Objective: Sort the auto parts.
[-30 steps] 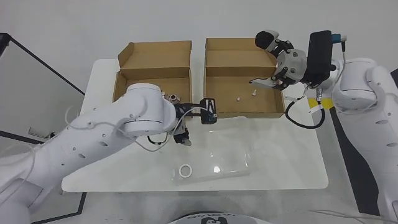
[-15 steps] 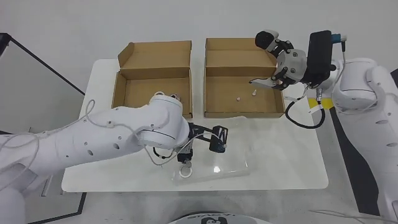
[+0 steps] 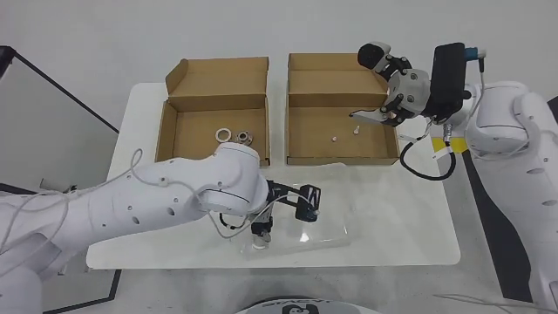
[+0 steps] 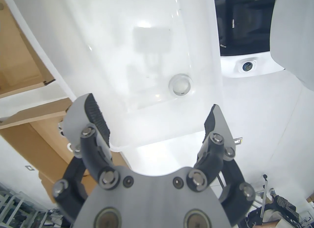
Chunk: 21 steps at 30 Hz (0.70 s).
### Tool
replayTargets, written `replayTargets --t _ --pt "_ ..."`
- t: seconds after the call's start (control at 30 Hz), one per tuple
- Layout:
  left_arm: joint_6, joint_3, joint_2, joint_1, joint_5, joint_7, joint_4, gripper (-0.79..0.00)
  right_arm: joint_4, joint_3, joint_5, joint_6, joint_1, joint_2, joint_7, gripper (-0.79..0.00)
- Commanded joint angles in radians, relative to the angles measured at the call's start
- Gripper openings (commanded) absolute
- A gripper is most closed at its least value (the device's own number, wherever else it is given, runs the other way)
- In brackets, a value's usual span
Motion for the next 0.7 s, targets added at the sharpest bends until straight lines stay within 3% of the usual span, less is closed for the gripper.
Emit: replayTargets --t 0.0,0.3,0.4,0.67 --pt "-0.008 0.000 -0.003 0.016 0.010 0.009 0.010 0.000 0.000 0.000 0.000 0.000 0.000 0.000 0.000 0.000" --pt "-0.034 0.000 -0.025 0.064 0.066 0.035 0.051 -0.012 0.000 0.000 0.000 0.000 0.000 0.000 0.000 0.000" --pt "-0.035 0.000 -0.035 0.085 0.096 0.036 0.069 -0.151 0.000 0.000 0.000 0.000 0.000 0.000 0.000 0.000" --pt "-0.062 0.000 -0.053 0.140 0.134 0.062 0.118 -0.314 0.000 0.000 0.000 0.000 0.000 0.000 0.000 0.000"
